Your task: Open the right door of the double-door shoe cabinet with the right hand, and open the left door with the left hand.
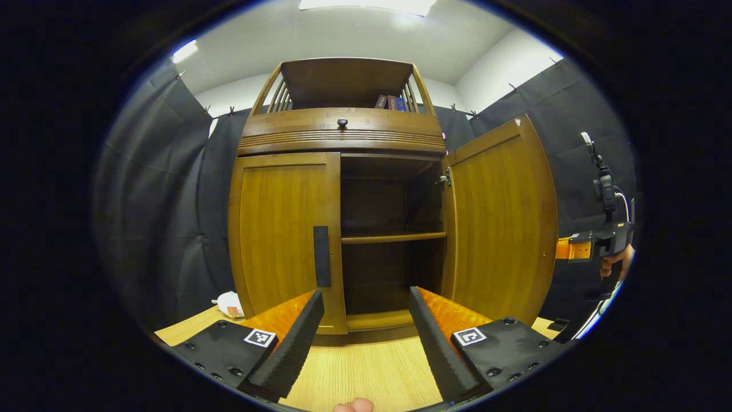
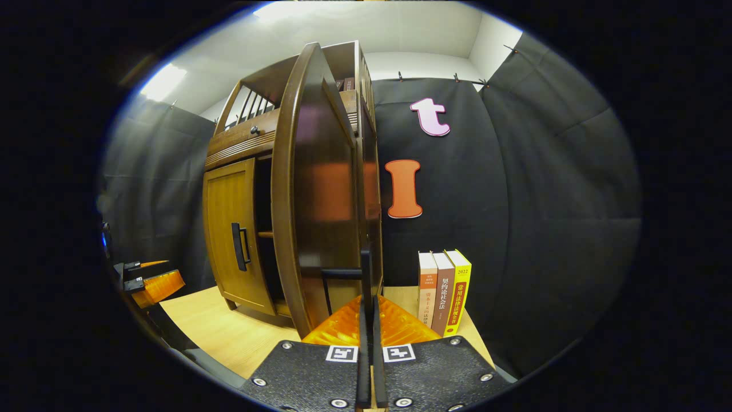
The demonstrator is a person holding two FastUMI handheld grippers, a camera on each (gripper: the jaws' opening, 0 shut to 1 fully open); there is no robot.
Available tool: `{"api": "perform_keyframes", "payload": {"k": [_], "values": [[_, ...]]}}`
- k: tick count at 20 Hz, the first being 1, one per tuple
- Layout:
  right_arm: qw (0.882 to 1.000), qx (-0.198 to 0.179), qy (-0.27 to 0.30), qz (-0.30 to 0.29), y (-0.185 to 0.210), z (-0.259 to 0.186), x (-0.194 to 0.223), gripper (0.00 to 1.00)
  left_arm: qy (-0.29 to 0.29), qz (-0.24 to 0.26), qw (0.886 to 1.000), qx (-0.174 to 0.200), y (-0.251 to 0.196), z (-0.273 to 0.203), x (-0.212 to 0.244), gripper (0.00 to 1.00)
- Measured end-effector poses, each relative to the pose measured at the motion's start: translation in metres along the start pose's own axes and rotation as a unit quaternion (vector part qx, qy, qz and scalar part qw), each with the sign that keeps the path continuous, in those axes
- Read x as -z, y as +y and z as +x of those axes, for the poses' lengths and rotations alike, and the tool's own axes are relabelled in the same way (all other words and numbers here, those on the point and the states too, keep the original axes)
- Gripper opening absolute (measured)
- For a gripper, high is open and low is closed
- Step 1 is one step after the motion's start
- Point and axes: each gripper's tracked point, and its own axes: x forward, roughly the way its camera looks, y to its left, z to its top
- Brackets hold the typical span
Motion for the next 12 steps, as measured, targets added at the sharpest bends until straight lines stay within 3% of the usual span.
{"api": "perform_keyframes", "payload": {"k": [4, 12], "values": [[1.0, 0.001, -0.003, -0.001, -0.004, -0.015, 0.009, 0.02, 0.002, 0.0, 1.0, -0.006, 0.0, 0.004, 0.001, 0.96], [0.999, 0.04, 0.006, -0.007, 0.001, -0.044, 0.024, 0.02, 0.007, 0.009, 1.0, 0.004, 0.005, 0.02, 0.002, 0.96]]}}
